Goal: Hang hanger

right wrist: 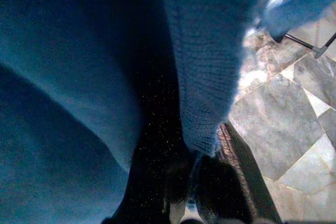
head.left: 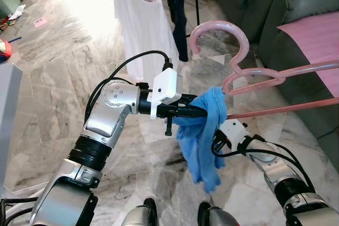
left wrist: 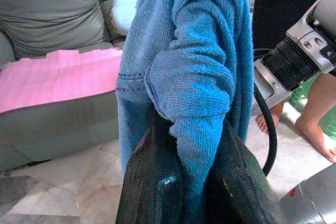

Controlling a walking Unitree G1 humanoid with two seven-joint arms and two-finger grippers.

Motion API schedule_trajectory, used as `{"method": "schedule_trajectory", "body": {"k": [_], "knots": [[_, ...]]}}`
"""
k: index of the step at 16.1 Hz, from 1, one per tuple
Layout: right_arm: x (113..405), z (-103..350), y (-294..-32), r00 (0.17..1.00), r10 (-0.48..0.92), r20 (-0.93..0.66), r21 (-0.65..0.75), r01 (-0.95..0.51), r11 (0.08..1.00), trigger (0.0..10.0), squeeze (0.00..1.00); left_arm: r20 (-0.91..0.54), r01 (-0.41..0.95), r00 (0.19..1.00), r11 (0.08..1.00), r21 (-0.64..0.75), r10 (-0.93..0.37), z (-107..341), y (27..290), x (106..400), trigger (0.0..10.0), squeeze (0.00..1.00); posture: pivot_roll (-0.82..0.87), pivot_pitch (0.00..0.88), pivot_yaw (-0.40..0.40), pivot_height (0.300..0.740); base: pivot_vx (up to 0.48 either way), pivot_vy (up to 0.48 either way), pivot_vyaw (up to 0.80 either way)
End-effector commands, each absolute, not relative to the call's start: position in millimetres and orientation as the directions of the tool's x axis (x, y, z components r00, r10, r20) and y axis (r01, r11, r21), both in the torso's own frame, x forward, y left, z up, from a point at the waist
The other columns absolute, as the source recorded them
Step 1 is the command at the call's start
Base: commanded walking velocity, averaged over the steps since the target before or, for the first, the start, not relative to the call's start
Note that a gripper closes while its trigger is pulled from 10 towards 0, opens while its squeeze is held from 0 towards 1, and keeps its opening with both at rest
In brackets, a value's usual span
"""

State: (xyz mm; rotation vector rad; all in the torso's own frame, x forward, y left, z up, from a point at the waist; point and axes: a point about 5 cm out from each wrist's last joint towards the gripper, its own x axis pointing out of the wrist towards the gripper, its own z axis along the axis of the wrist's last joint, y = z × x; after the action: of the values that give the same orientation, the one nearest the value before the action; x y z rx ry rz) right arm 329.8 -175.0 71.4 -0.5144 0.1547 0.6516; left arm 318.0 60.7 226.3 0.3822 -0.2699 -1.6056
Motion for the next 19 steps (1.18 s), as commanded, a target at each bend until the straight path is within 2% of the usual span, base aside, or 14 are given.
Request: {"method": "schedule_trajectory", "body": {"k": [1,4,7,10,11,12,14,19], "knots": [[327,66,-175,0.789,0.532,-0.307,-0.39,-0.614,0.686,0.0,0.0,-0.082,0.902,-0.043,-0.074,0.426,-0.996,232,63,318,0.0,0.0,0.08,0.252,0.079,0.74,0.0,0.0,0.0],[329,69,-182,0.819,0.498,-0.284,-0.401,-0.573,0.715,0.0,0.0,-0.079,0.902,-0.027,-0.059,0.429,-0.996,231,64,320,0.0,0.0,0.08,0.249,0.078,0.74,0.0,0.0,0.0],[328,76,-197,0.87,0.442,-0.22,-0.411,-0.493,0.767,0.0,0.0,-0.07,0.91,0.054,0.02,0.414,-0.996,222,74,329,0.0,0.0,0.08,0.247,0.073,0.74,0.0,0.0,0.0],[328,92,-215,0.915,0.383,-0.125,-0.437,-0.397,0.807,0.0,0.0,-0.033,0.911,0.231,0.204,0.358,-0.972,200,93,345,0.0,0.0,0.06,0.248,0.068,0.74,0.0,0.0,0.0],[328,94,-217,0.919,0.377,-0.115,-0.44,-0.387,0.81,0.0,0.0,-0.032,0.91,0.249,0.222,0.35,-0.968,198,95,346,0.0,0.0,0.06,0.248,0.067,0.74,0.0,0.0,0.0],[327,103,-223,0.935,0.351,-0.061,-0.454,-0.339,0.824,0.0,0.0,-0.048,0.893,0.324,0.288,0.346,-0.945,185,105,351,0.0,0.0,0.05,0.248,0.064,0.74,0.0,0.0,0.0],[326,113,-225,0.943,0.332,-0.01,-0.467,-0.298,0.832,0.0,0.0,-0.053,0.875,0.4,0.363,0.32,-0.915,170,115,354,0.0,0.0,0.04,0.247,0.065,0.74,0.0,0.0,0.0],[328,129,-228,0.959,0.279,0.056,-0.471,-0.221,0.854,0.0,0.0,-0.098,0.857,0.458,0.409,0.313,-0.884,141,135,346,0.0,0.0,0.02,0.247,0.065,0.74,0.0,0.0,0.0]]}}
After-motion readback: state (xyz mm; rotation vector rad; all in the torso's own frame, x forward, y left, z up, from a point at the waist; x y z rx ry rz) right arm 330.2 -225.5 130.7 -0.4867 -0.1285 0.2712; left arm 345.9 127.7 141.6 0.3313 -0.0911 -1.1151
